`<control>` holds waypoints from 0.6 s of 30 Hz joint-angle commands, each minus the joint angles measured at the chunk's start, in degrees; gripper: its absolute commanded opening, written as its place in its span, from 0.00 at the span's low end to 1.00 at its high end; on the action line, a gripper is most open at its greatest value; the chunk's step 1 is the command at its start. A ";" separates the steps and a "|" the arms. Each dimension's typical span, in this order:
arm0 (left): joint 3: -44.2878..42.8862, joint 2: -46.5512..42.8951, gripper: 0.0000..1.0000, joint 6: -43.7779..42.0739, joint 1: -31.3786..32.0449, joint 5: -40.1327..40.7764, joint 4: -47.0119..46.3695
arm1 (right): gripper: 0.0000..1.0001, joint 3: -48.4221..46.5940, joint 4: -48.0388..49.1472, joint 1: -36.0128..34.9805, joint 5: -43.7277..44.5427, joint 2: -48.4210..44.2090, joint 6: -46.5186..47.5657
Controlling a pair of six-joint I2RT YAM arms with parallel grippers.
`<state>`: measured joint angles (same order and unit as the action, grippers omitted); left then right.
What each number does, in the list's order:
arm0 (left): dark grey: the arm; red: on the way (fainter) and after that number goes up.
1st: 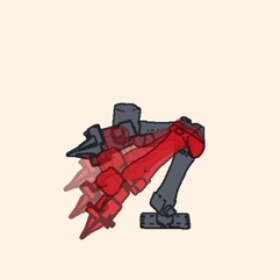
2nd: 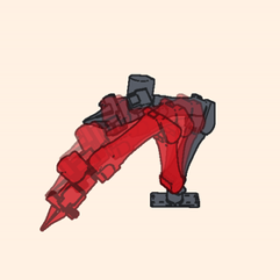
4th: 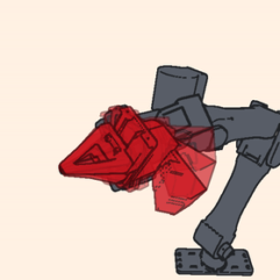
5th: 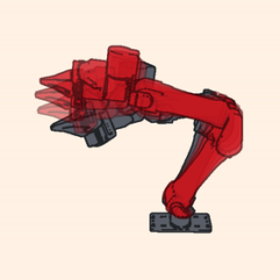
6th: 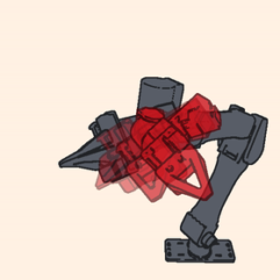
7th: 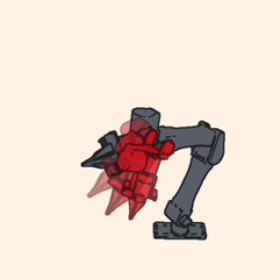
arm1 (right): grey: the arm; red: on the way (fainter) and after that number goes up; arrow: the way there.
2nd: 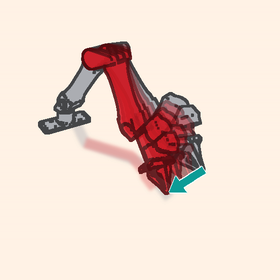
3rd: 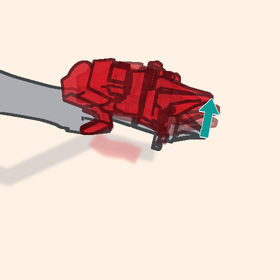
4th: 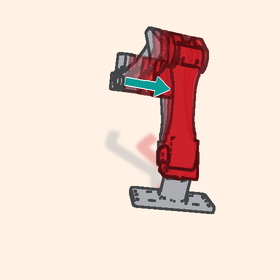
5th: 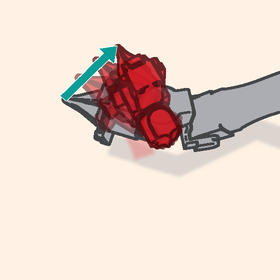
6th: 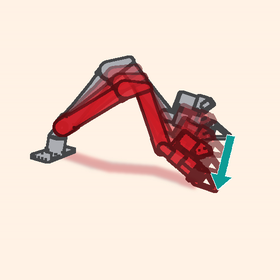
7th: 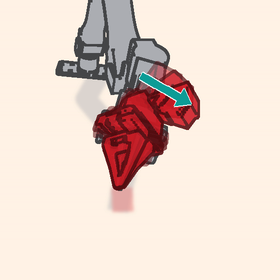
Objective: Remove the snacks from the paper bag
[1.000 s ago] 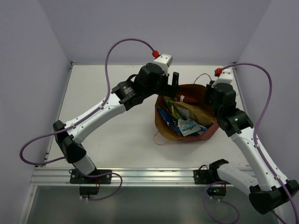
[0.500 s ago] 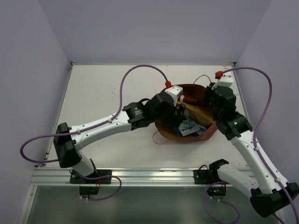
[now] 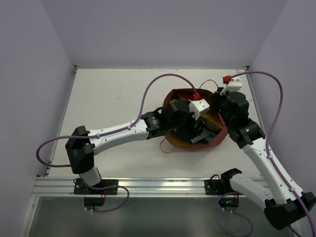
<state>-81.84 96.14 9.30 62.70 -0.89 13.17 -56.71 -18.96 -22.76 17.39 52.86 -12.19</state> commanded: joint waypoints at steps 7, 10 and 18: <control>-2.62 7.04 0.79 -13.07 -0.03 -5.27 -3.15 | 0.00 -0.95 5.34 -0.09 -7.97 -2.15 4.54; -2.18 8.54 0.79 -14.48 -0.99 -4.21 -3.32 | 0.00 -0.60 5.07 -0.09 -10.08 -2.15 4.71; -3.32 11.00 0.85 -17.73 -2.67 0.62 -5.43 | 0.00 -0.51 3.93 -0.09 -13.52 -2.06 6.38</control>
<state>-82.83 104.86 -6.22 61.41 -5.13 10.22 -56.42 -18.94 -21.41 11.38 52.42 -5.21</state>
